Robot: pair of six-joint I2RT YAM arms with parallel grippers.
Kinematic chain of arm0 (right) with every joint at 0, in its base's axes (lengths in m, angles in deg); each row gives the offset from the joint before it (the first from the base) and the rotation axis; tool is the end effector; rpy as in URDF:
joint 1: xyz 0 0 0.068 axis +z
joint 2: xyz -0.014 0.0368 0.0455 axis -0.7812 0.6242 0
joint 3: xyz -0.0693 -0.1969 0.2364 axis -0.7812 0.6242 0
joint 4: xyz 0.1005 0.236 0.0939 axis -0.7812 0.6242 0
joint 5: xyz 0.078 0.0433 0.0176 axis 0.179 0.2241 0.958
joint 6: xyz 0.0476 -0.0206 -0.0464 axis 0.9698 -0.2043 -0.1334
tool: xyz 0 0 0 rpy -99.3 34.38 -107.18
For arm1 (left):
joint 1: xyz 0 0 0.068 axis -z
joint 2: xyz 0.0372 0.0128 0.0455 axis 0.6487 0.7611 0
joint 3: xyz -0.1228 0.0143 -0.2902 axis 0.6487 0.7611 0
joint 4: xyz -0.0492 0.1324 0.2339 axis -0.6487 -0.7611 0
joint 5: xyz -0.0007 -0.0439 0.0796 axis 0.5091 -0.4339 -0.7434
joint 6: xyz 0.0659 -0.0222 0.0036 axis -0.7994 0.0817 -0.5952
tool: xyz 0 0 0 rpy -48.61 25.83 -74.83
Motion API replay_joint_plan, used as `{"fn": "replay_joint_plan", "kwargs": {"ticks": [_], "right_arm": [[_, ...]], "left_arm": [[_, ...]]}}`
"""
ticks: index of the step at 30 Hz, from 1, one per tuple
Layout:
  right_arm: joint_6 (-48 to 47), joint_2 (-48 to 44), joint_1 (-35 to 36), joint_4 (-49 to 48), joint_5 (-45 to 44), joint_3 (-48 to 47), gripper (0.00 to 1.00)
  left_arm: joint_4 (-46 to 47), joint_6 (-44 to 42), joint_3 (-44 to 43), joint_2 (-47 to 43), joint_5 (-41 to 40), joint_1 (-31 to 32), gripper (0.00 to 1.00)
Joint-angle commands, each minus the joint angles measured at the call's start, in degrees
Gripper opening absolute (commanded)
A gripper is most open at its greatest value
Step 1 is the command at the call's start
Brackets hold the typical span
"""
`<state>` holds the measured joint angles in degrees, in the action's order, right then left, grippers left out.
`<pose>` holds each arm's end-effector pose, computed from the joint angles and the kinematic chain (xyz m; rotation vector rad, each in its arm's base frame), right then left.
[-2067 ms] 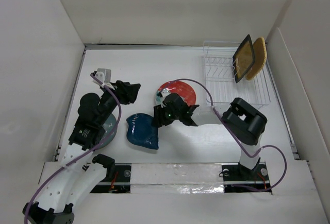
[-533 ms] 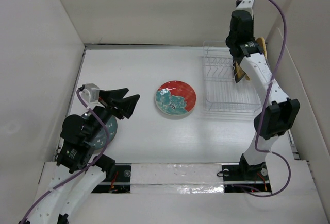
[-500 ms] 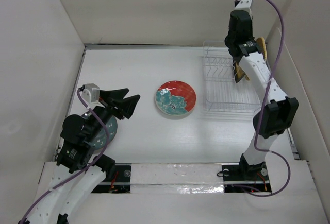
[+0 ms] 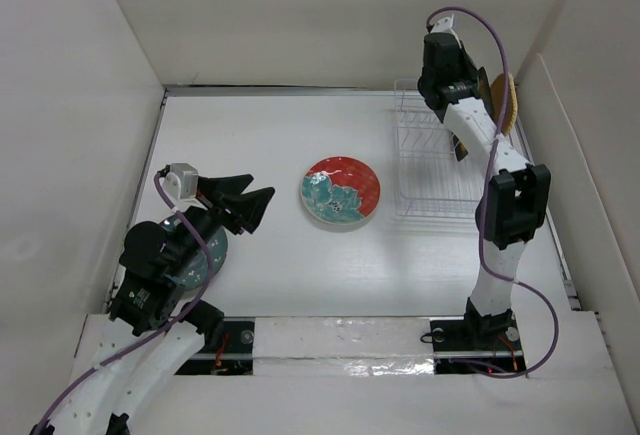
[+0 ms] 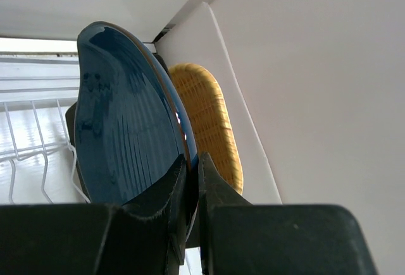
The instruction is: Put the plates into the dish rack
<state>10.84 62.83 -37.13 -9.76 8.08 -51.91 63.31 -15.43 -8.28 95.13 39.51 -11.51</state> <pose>0.4985 0.0793 0.4094 -0.0480 1.8805 -1.0652 0.0726 -0.0539 0.4187 0.3000 1.2693 -0.8602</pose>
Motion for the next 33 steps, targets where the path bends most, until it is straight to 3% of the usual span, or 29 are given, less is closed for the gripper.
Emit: {"fn": "replay_joint_plan", "kwargs": {"ticks": [1, 10, 33], "right_arm": [[-3.4, -0.8, -0.3, -9.2, -3.4, -3.6, 0.00], [-7.8, 1.2, -0.3, -14.6, -4.2, 1.4, 0.00], [-5.3, 5.0, -1.3, -18.7, -2.9, 8.1, 0.00]], "left_arm": [[1.6, -0.9, -1.1, 0.3, -0.4, 0.4, 0.59], [1.4, -1.0, -0.9, 1.4, -0.4, 0.4, 0.59], [1.4, -1.0, -0.8, 2.8, -0.4, 1.0, 0.59]]}}
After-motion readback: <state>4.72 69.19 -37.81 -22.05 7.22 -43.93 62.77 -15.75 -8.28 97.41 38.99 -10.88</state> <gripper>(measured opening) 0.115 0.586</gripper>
